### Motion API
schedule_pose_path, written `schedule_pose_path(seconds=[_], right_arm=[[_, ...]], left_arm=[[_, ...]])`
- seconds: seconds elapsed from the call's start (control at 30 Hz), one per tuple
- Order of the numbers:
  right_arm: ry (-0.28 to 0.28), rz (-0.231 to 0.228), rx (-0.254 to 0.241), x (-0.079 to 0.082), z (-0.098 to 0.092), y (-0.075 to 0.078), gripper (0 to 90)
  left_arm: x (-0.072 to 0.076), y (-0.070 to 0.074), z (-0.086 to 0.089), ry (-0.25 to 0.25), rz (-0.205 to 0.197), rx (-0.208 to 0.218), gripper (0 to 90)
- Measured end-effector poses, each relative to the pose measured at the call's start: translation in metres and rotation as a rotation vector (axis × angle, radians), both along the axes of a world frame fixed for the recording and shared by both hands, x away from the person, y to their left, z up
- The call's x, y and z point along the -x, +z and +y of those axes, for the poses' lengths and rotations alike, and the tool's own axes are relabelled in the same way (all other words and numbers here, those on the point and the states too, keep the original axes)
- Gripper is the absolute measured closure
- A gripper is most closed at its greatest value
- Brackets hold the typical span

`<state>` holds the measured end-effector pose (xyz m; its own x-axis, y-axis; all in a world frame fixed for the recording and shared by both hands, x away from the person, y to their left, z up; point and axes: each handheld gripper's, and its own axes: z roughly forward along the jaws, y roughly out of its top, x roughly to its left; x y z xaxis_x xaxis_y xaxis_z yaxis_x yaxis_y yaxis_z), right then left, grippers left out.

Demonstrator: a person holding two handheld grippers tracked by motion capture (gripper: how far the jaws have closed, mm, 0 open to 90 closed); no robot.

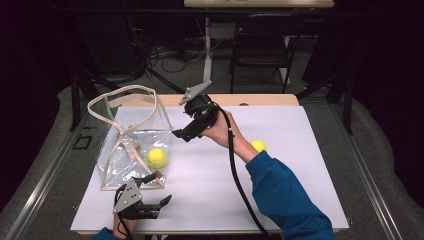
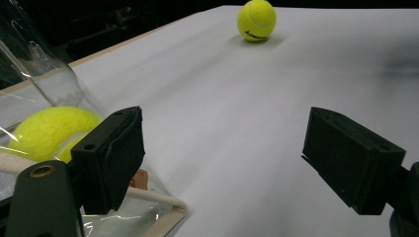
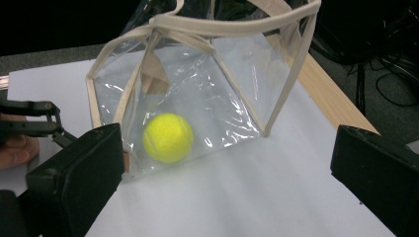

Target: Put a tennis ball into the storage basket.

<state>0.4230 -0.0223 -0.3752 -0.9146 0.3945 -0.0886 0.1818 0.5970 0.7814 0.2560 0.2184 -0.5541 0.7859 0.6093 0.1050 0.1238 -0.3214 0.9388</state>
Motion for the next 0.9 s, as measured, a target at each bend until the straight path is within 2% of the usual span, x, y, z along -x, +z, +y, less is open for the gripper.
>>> schedule_pose_path(seconds=[0.47, 0.9], right_arm=[[-0.041, 0.052, -0.018, 0.004, -0.036, -0.03, 0.0], [-0.065, 0.055, -0.013, 0.019, -0.062, -0.05, 0.0]], left_arm=[[0.001, 0.0, 0.0, -0.003, 0.0, -0.009, 16.0], [0.001, 0.0, 0.0, -0.005, 0.002, -0.009, 16.0]])
